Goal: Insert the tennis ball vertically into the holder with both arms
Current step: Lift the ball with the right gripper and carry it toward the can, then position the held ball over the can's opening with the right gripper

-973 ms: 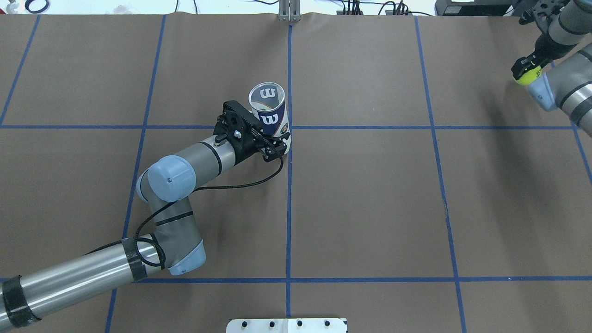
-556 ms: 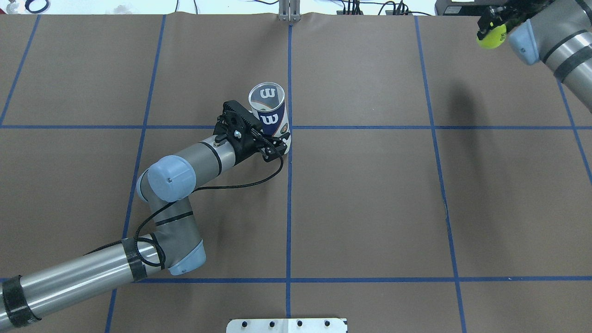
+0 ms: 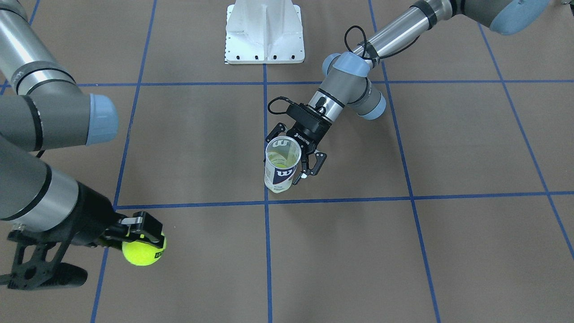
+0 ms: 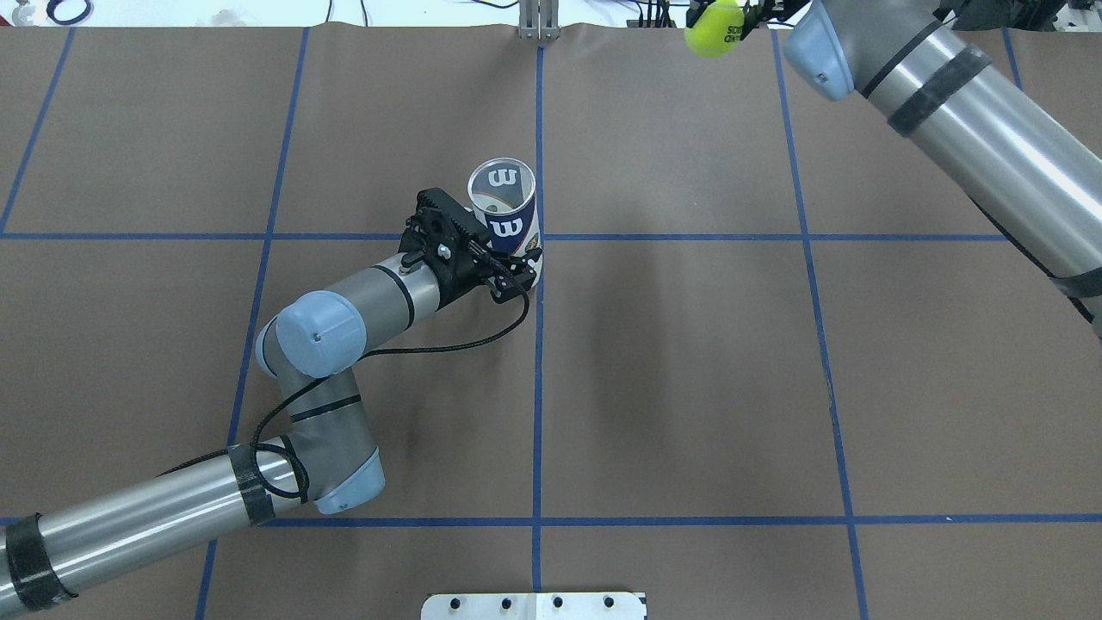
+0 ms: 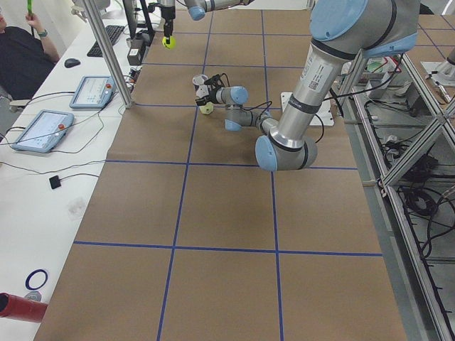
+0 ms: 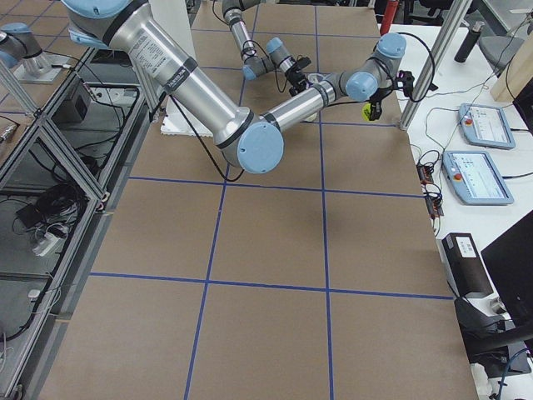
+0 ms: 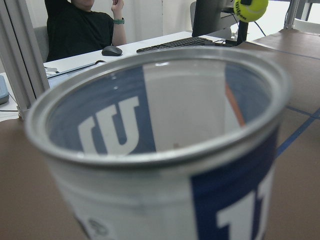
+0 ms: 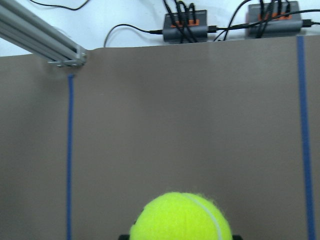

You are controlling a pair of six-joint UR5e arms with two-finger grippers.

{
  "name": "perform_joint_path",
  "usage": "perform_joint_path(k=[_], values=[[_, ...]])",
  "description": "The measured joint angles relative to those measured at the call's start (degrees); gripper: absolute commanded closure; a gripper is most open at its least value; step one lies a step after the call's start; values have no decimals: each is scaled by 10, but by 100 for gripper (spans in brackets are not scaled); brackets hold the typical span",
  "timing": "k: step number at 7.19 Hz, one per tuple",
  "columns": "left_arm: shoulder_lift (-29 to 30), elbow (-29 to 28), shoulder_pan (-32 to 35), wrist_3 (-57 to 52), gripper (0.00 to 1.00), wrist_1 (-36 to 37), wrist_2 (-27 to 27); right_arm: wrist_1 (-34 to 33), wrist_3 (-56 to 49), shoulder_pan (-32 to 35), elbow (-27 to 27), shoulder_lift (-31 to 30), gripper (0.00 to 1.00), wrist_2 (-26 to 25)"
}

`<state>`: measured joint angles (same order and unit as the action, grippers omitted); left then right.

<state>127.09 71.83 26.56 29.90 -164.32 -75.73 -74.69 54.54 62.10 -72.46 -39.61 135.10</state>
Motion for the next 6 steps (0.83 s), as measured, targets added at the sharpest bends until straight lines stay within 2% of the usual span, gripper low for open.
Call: perform_joint_path(k=[4,6], values=[[1,-1,-7,3,1,-1,0,-1,150,-70,-114,11,100,-2],[1,-1,-9,3,1,-2,0,-1,179,-104,-141,16,100,-8]])
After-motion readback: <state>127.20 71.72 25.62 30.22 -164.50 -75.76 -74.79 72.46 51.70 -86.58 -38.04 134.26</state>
